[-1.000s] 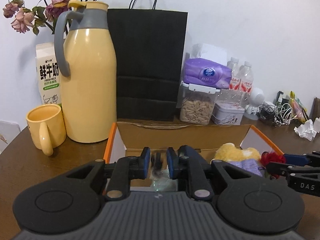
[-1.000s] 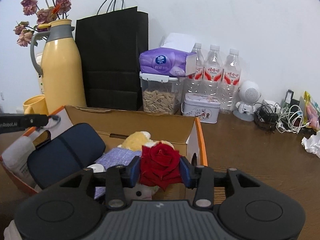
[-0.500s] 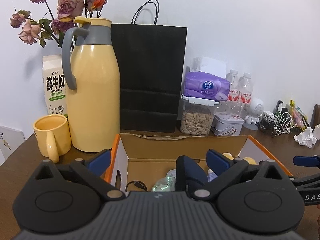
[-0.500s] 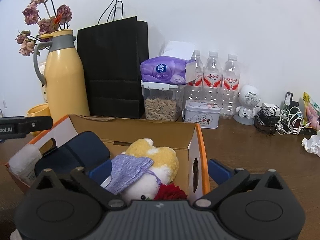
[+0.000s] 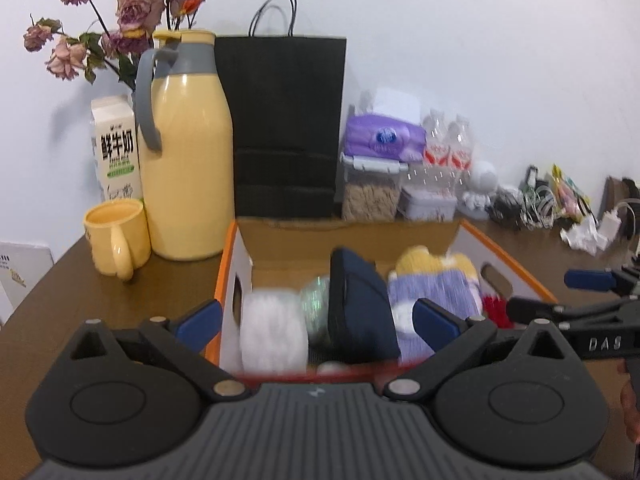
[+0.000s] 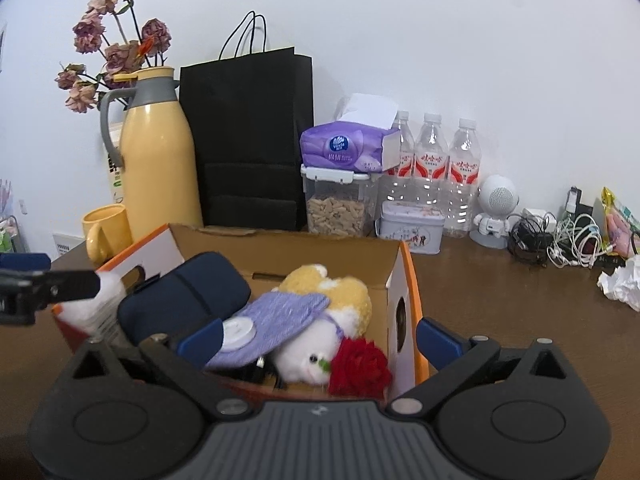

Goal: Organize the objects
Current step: 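Withdraw both tools and close the left tool on the white tissue bundle, then lift the bundle with the left tool while the right tool grasps the white bottle cap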

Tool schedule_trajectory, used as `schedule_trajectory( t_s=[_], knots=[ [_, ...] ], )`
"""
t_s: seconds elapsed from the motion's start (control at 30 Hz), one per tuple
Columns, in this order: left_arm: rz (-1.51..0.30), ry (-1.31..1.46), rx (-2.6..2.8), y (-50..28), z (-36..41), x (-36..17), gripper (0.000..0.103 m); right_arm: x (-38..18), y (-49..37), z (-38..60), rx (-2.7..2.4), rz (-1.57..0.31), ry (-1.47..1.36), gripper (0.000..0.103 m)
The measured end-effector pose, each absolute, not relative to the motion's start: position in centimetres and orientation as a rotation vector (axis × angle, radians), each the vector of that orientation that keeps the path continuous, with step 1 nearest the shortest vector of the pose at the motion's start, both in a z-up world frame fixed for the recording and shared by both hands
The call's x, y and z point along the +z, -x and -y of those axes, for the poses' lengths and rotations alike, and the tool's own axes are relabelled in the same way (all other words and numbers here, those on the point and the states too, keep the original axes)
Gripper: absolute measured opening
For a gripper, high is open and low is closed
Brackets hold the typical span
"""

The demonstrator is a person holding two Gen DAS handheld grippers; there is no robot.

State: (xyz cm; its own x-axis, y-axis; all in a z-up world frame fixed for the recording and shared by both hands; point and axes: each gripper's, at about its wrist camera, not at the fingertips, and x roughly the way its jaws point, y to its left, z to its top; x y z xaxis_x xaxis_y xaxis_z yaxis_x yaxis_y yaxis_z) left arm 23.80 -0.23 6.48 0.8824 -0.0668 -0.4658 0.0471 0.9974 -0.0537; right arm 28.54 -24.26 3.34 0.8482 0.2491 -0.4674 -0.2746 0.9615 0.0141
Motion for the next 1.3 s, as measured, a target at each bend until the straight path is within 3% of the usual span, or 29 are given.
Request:
schedule_trajectory(
  t_s=[0.63,1.1,1.13,1.2,1.23,1.27,1.3],
  knots=[
    [-0.822,0.021,-0.155,-20.6,3.8,-1.0,0.103,-0.2,-24.1,26.0,0.292,-0.578,0.030,0.103],
    [-0.737,-0.076,-0.151,-19.1,5.9,-2.0,0.103,-1.5,-23.7,26.3,0.313,-0.595,0.002,0.103],
    [-0.732,-0.074,-0.154,-19.0,5.9,-1.9,0.100,-1.5,-23.6,26.3,0.313,-0.593,0.002,0.103],
    [-0.707,-0.073,-0.153,-18.5,5.9,-1.8,0.084,-1.5,-23.6,26.3,0.311,-0.589,0.000,0.103],
    [-0.693,-0.072,-0.151,-18.3,6.0,-1.7,0.069,-1.5,-23.6,26.4,0.309,-0.589,-0.001,0.103],
    [-0.685,-0.068,-0.146,-18.2,6.0,-1.6,0.061,-1.6,-23.6,26.4,0.306,-0.590,-0.002,0.103],
    [-0.681,-0.063,-0.144,-18.2,5.9,-1.5,0.060,-1.6,-23.6,26.4,0.303,-0.592,-0.002,0.103]
  ],
)
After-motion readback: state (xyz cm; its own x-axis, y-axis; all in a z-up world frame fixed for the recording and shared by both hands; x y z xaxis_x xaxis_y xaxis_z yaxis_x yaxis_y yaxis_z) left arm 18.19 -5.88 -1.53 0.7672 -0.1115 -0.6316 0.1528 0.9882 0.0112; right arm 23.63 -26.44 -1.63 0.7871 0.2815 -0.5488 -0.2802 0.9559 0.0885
